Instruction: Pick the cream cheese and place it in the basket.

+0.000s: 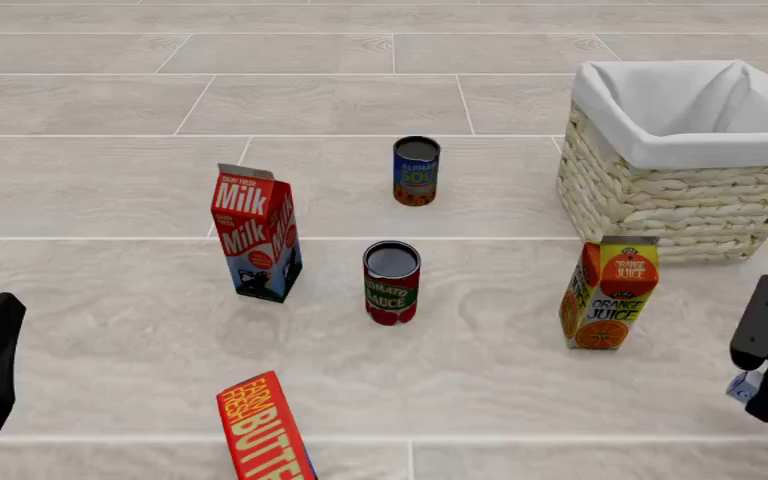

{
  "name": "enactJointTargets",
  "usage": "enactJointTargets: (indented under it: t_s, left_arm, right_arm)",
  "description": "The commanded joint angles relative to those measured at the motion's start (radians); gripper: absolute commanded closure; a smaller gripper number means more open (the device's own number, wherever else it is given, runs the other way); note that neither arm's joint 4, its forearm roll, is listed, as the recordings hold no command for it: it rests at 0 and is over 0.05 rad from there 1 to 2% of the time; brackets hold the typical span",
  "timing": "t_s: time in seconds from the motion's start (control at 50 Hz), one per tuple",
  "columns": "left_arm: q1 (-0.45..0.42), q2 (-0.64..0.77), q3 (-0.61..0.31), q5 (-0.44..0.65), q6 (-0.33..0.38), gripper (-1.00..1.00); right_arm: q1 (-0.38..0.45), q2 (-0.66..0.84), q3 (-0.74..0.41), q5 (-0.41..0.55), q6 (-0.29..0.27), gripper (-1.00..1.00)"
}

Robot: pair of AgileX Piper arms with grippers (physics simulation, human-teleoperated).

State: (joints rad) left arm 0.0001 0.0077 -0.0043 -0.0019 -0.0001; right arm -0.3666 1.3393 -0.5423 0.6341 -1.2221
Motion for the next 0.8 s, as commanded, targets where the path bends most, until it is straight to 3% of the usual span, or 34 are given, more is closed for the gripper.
enactJointTargets:
  t_s: [0.02,0.06,0.08,0.12,0.14,0.18,0.24,0.36,0.38,0.4,0.58,0.66,0.7,0.72,0.74,0.8]
  left_arm:
    - [0.000,0.000,0.000,0.000,0.000,-1.00]
    - [0.000,0.000,0.000,0.000,0.000,-1.00]
    - [0.000,0.000,0.000,0.000,0.000,-1.00]
    - [0.000,0.000,0.000,0.000,0.000,-1.00]
    - [0.000,0.000,0.000,0.000,0.000,-1.00]
    - [0.000,0.000,0.000,0.000,0.000,-1.00]
    - [0.000,0.000,0.000,0.000,0.000,-1.00]
    - [0.000,0.000,0.000,0.000,0.000,-1.00]
    - [0.000,0.000,0.000,0.000,0.000,-1.00]
    - [0.000,0.000,0.000,0.000,0.000,-1.00]
    - [0.000,0.000,0.000,0.000,0.000,-1.00]
    - [0.000,0.000,0.000,0.000,0.000,-1.00]
    - [0.000,0.000,0.000,0.000,0.000,-1.00]
    - [0.000,0.000,0.000,0.000,0.000,-1.00]
    - [0.000,0.000,0.000,0.000,0.000,-1.00]
    - [0.000,0.000,0.000,0.000,0.000,-1.00]
  right_arm:
    - [0.003,-0.120,-0.032,0.095,0.043,1.00]
    - [0.019,-0.143,-0.034,0.115,0.056,1.00]
    - [0.053,-0.156,-0.051,0.131,0.099,1.00]
    - [0.144,-0.157,-0.118,0.172,0.256,1.00]
    - [0.165,-0.171,-0.131,0.181,0.280,1.00]
    - [0.152,-0.200,-0.136,0.185,0.250,1.00]
    - [0.158,-0.208,-0.158,0.199,0.281,1.00]
    - [0.219,-0.251,-0.225,0.225,0.411,1.00]
    - [0.227,-0.255,-0.247,0.226,0.447,1.00]
    - [0.259,-0.258,-0.289,0.235,0.526,1.00]
    - [0.255,-0.273,-0.424,0.232,0.635,1.00]
    - [0.277,-0.272,-0.496,0.251,0.721,1.00]
    - [0.302,-0.277,-0.559,0.254,0.810,1.00]
    - [0.302,-0.277,-0.559,0.254,0.810,1.00]
    - [0.349,-0.294,-0.608,0.262,0.918,1.00]
    - [0.366,-0.302,-0.616,0.256,0.932,1.00]
